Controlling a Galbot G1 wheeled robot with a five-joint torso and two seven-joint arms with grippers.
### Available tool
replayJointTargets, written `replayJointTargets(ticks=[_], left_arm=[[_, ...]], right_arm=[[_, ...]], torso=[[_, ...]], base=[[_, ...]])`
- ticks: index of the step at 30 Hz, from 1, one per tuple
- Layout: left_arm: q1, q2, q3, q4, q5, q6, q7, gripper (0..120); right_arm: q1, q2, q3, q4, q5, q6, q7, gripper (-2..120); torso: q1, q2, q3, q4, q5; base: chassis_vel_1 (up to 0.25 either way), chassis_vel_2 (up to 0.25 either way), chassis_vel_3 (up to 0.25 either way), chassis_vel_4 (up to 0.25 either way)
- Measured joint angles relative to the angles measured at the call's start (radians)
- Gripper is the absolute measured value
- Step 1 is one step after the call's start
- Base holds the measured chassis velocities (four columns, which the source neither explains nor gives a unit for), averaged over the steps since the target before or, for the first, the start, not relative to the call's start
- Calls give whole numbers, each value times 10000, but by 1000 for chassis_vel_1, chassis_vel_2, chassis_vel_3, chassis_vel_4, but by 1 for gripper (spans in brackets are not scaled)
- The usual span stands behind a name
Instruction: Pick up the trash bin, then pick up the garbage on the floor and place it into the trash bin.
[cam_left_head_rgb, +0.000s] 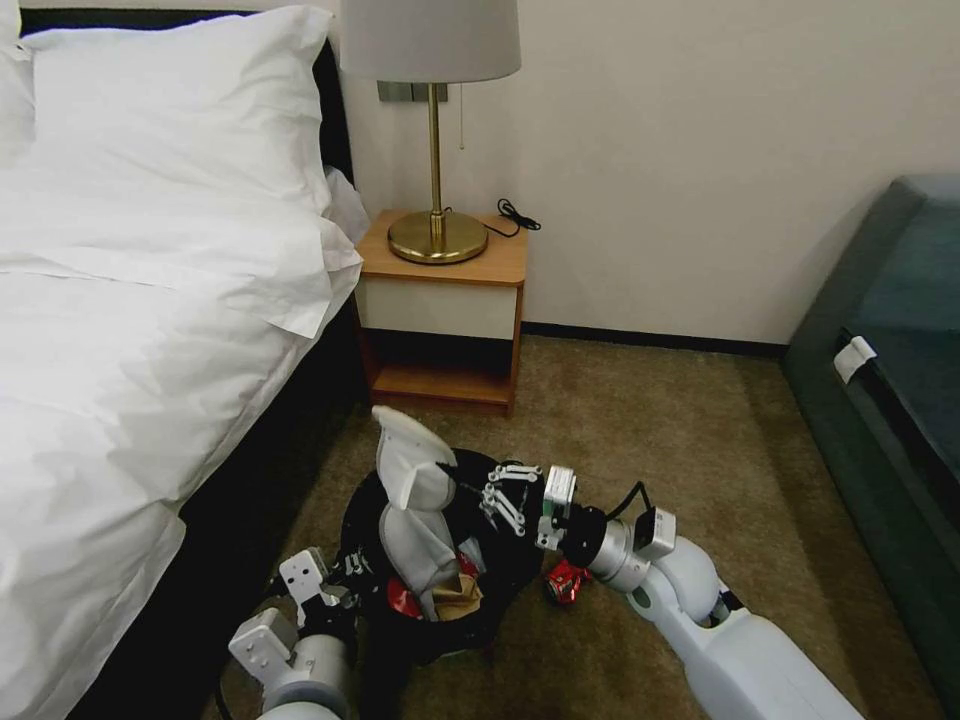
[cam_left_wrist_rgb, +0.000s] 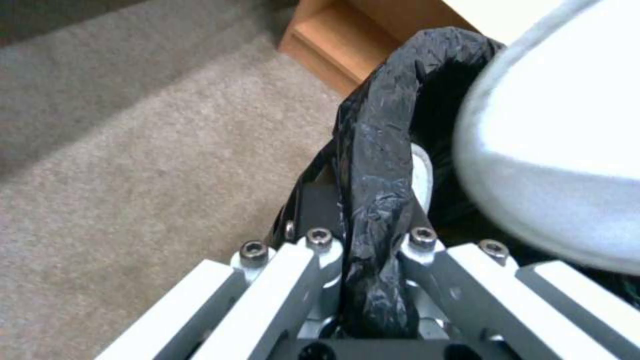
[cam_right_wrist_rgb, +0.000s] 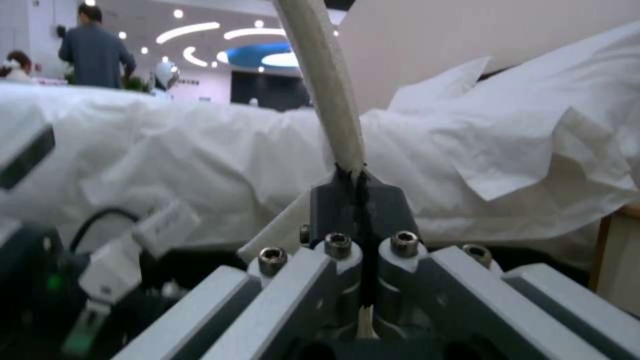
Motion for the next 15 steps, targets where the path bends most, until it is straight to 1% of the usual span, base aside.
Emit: replayJointTargets(ticks=[5,6,8,9,10,12,13,14,15], left_arm=[[83,-11,60,-99,94,-32,7,4],[103,-11,52,-118,115,-43,6,4],[103,-11,52,-118,115,-43,6,4],[125,-11,34,-156,123,-63,8,4],[135,-11,22,-180,123,-72,12,4],[161,3,-8,-271,122,-96,29,4],[161,3,-8,-271,122,-96,29,4],[171,8,-15,-295,119,-99,30,4],[177,12,-17,-330,118,-102,32,4]], right_arm=[[-36,-25,56,-107,-223,40,-40,1],[-39,-65,89,-109,-247,41,-42,5],[-39,-65,89,-109,-247,41,-42,5],[-54,-131,145,-109,-261,36,-43,11],[-70,-159,166,-108,-269,33,-43,15],[-149,-232,233,-96,-279,16,-31,28],[-149,-232,233,-96,-279,16,-31,28],[-177,-245,244,-86,-279,1,-18,32],[-209,-267,266,-63,-279,-25,-6,38]], torso=[[0,0,0,1,1],[0,0,0,0,0],[0,0,0,0,0],[0,0,0,0,0],[0,0,0,0,0],[0,0,0,0,0],[0,0,0,0,0],[0,0,0,0,0],[0,0,0,0,1]], base=[[0,0,0,0],[0,0,0,0],[0,0,0,0],[0,0,0,0],[0,0,0,0],[0,0,0,0],[0,0,0,0],[0,0,0,0],[0,0,0,0]])
